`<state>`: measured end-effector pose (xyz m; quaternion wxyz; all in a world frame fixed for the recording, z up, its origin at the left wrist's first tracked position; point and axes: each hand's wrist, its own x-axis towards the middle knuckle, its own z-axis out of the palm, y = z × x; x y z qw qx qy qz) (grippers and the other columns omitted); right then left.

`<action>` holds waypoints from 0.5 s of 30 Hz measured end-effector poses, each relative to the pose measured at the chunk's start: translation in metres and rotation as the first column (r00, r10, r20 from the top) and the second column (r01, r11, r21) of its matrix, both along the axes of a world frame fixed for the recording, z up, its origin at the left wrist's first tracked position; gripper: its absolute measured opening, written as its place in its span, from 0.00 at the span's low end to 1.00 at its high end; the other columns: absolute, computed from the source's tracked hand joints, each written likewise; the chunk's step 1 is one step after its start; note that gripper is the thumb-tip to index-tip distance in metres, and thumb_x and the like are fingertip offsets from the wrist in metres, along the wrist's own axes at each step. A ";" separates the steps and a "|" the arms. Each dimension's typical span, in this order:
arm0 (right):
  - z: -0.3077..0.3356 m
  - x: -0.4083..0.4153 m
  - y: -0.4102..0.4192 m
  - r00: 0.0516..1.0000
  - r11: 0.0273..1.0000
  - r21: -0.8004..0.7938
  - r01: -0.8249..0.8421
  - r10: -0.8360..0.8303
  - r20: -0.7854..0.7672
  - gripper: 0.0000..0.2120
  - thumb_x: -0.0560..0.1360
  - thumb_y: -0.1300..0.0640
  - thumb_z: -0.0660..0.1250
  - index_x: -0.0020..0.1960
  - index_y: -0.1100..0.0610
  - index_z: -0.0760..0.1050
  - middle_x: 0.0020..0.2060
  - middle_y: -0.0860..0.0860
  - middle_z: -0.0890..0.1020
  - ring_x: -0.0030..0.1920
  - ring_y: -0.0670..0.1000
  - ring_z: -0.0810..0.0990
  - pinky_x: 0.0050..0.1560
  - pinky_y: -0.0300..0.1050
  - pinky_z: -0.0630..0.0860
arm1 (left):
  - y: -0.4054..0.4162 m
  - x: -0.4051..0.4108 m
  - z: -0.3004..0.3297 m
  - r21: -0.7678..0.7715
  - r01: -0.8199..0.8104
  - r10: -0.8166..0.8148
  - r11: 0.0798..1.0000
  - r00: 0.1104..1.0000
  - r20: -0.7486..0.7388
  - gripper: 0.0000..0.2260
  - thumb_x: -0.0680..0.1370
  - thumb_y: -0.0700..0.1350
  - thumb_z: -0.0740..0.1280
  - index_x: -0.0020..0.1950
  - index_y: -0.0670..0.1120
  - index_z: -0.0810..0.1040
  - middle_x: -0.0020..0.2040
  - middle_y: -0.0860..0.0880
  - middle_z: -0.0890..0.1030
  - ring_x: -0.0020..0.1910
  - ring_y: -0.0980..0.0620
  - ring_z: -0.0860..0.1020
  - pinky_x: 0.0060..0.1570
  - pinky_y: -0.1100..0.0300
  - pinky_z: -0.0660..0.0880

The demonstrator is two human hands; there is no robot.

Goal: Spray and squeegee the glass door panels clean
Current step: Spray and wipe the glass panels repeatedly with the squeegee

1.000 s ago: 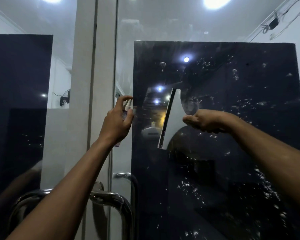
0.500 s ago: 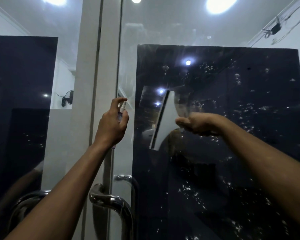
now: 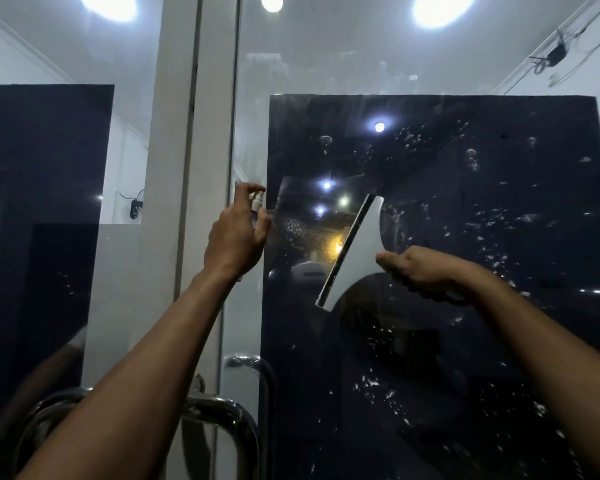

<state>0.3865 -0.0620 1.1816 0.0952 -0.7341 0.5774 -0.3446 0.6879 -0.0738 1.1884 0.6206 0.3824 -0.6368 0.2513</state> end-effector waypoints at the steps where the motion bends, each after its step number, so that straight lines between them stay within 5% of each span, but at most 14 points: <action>1: -0.003 0.000 0.001 1.000 1.000 -0.019 -0.009 0.009 -0.001 0.28 0.79 0.34 0.55 0.32 0.54 0.70 0.25 0.48 0.69 0.20 0.45 0.64 0.22 0.36 0.61 | 0.001 -0.002 0.003 -0.013 -0.001 0.001 1.000 1.000 -0.012 0.15 0.83 0.46 0.60 0.70 0.49 0.65 0.47 0.49 0.76 0.39 0.47 0.77 0.40 0.52 0.77; 6: -0.014 0.004 0.002 0.998 0.992 -0.114 -0.052 0.054 0.018 0.26 0.82 0.37 0.53 0.30 0.50 0.68 0.30 0.45 0.67 0.30 0.43 0.64 0.30 0.39 0.59 | 0.009 -0.013 0.011 -0.040 0.006 -0.007 0.999 1.000 -0.019 0.17 0.84 0.46 0.60 0.72 0.50 0.64 0.50 0.45 0.78 0.41 0.46 0.78 0.43 0.50 0.79; 12: -0.022 0.034 -0.007 0.963 0.992 -0.101 -0.079 0.102 0.251 0.29 0.83 0.40 0.55 0.33 0.59 0.75 0.25 0.52 0.77 0.25 0.50 0.77 0.34 0.41 0.72 | 0.018 -0.014 0.006 0.019 -0.036 0.036 0.999 0.999 0.022 0.15 0.84 0.47 0.60 0.70 0.50 0.64 0.52 0.42 0.80 0.42 0.45 0.79 0.45 0.46 0.81; 15: -0.007 0.059 -0.009 0.949 0.984 -0.175 -0.029 0.083 0.305 0.24 0.83 0.44 0.55 0.40 0.60 0.76 0.35 0.57 0.81 0.35 0.56 0.80 0.41 0.48 0.77 | 0.022 -0.009 0.007 0.049 -0.028 0.025 0.998 0.999 0.044 0.14 0.84 0.47 0.60 0.70 0.50 0.64 0.50 0.44 0.80 0.42 0.46 0.79 0.44 0.48 0.80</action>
